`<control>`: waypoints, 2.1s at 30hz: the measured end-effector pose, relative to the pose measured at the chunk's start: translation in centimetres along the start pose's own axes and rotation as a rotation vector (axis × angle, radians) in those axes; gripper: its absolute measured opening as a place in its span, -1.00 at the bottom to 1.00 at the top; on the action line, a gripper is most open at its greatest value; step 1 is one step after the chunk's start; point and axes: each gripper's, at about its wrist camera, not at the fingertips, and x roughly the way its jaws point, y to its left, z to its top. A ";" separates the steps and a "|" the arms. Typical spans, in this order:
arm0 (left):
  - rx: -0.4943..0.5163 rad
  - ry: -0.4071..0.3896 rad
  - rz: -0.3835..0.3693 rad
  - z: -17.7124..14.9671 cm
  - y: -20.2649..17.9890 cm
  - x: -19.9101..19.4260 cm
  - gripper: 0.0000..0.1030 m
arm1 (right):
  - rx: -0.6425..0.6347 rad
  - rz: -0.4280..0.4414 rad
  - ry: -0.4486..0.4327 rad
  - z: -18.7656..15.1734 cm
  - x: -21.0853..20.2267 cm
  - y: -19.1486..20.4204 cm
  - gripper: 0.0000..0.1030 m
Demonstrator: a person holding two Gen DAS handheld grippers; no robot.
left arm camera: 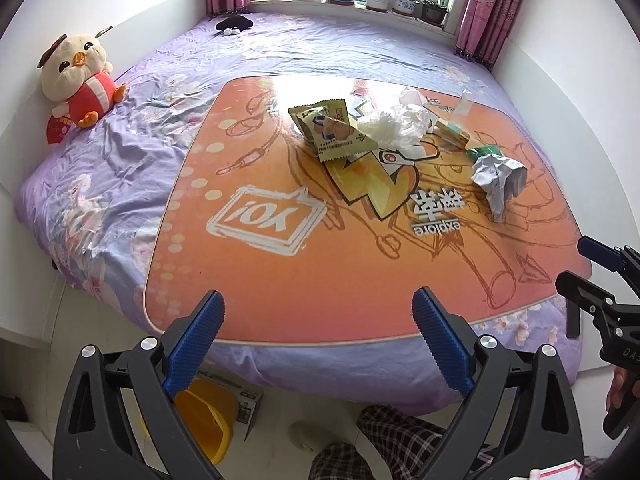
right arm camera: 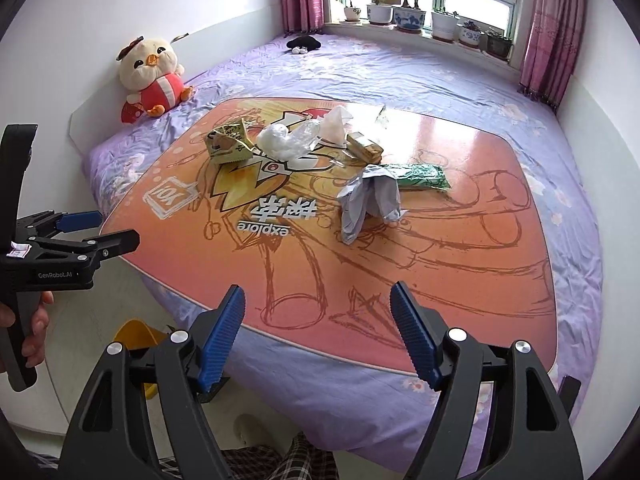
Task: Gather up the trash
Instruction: 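Close left tool on biscuit wrapper while right tool grips crumpled white paper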
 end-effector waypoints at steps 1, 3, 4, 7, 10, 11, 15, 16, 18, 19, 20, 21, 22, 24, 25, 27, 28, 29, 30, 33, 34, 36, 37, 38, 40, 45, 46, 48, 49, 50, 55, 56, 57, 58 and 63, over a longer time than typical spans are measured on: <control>0.000 -0.001 0.003 0.7 0.0 0.4 0.87 | 0.006 -0.002 -0.003 0.4 0.4 -0.4 0.55; -0.001 -0.001 0.011 2.2 -0.1 1.4 0.90 | 0.016 -0.003 -0.004 1.2 1.2 -1.1 0.56; 0.000 0.001 0.017 2.8 -0.1 1.9 0.90 | 0.019 -0.005 -0.001 1.5 1.6 -1.4 0.58; 0.001 0.005 0.026 4.8 -0.2 3.5 0.90 | 0.026 -0.007 0.007 2.7 3.0 -2.1 0.59; -0.008 0.004 0.027 6.9 -0.2 4.9 0.90 | 0.043 -0.012 0.004 3.8 4.0 -2.9 0.59; -0.014 0.003 0.028 7.5 -0.1 5.3 0.90 | 0.051 -0.012 0.004 4.2 4.4 -3.2 0.59; -0.049 0.005 0.023 10.0 0.2 7.0 0.90 | 0.076 -0.022 0.011 5.1 5.8 -4.0 0.59; -0.054 0.006 0.025 10.5 0.2 7.4 0.90 | 0.083 -0.023 0.014 5.3 6.1 -4.2 0.59; -0.063 0.009 0.028 11.4 0.3 8.2 0.90 | 0.098 -0.019 0.020 5.5 6.6 -4.6 0.59; -0.068 0.009 0.026 11.8 0.3 8.6 0.90 | 0.104 -0.016 0.022 5.6 6.7 -4.7 0.59; -0.073 0.011 0.025 12.3 0.3 8.9 0.90 | 0.107 -0.017 0.022 5.6 6.9 -4.9 0.59; -0.077 0.010 0.022 12.6 0.3 9.2 0.90 | 0.110 -0.018 0.024 5.7 7.0 -5.0 0.59; -0.080 0.011 0.021 12.9 0.2 9.6 0.90 | 0.112 -0.017 0.029 5.7 7.2 -5.2 0.59; -0.088 0.016 0.027 13.4 0.2 10.3 0.86 | 0.117 -0.016 0.034 5.8 7.4 -5.4 0.59; -0.093 0.017 0.029 13.5 0.2 10.6 0.84 | 0.120 -0.017 0.035 5.8 7.6 -5.6 0.59; -0.098 0.026 0.036 13.7 0.3 11.3 0.78 | 0.123 -0.019 0.036 6.0 8.0 -5.9 0.59; -0.102 0.033 0.040 13.7 0.3 11.6 0.77 | 0.126 -0.020 0.039 6.0 8.3 -5.9 0.59; -0.106 0.041 0.042 13.6 0.4 12.0 0.76 | 0.129 -0.020 0.042 6.1 8.6 -6.0 0.59; -0.110 0.046 0.043 13.4 0.4 12.1 0.74 | 0.132 -0.019 0.045 6.2 8.9 -6.1 0.59; -0.114 0.052 0.055 13.1 0.6 12.6 0.72 | 0.127 -0.016 0.059 6.3 9.9 -6.0 0.59; -0.115 0.057 0.058 12.9 0.6 12.7 0.72 | 0.124 -0.012 0.061 6.4 10.2 -5.9 0.59; -0.100 0.050 0.073 12.8 0.4 12.8 0.72 | 0.116 -0.012 0.068 6.5 10.7 -5.7 0.59; -0.090 0.050 0.080 12.9 0.2 12.8 0.72 | 0.114 -0.010 0.070 6.6 10.9 -5.6 0.59; -0.079 0.050 0.087 13.0 0.0 12.9 0.72 | 0.112 -0.008 0.072 6.6 11.1 -5.5 0.59; -0.064 0.049 0.098 13.2 -0.2 13.1 0.72 | 0.105 -0.010 0.073 6.7 11.4 -5.3 0.59; -0.060 0.035 0.112 13.1 -0.2 12.8 0.50 | 0.071 -0.018 0.054 7.0 11.8 -4.4 0.55; -0.059 0.033 0.114 13.1 -0.2 12.7 0.47 | 0.060 -0.020 0.050 6.9 11.8 -4.2 0.44; -0.061 0.031 0.114 13.0 -0.1 12.7 0.33 | 0.041 -0.018 0.044 6.8 11.6 -3.8 0.29; -0.062 0.031 0.116 13.0 0.0 12.7 0.30 | 0.036 -0.014 0.042 6.7 11.6 -3.7 0.22; -0.063 0.030 0.116 13.0 0.1 12.6 0.23 | 0.032 -0.011 0.039 6.7 11.5 -3.6 0.17; -0.064 0.037 0.111 12.8 0.5 12.2 -0.10 | 0.029 -0.002 0.037 6.5 11.3 -3.7 0.01; -0.065 0.039 0.107 12.7 0.5 12.2 -0.11 | 0.028 0.000 0.038 6.5 11.3 -3.7 0.00; -0.068 0.040 0.102 12.6 0.6 12.1 -0.12 | 0.027 0.002 0.039 6.5 11.3 -3.7 -0.01; -0.070 0.041 0.098 12.5 0.6 12.1 -0.12 | 0.024 0.004 0.040 6.5 11.3 -3.6 -0.01; -0.064 0.048 0.087 12.0 0.6 11.8 -0.13 | 0.022 0.012 0.045 6.5 11.3 -3.3 -0.02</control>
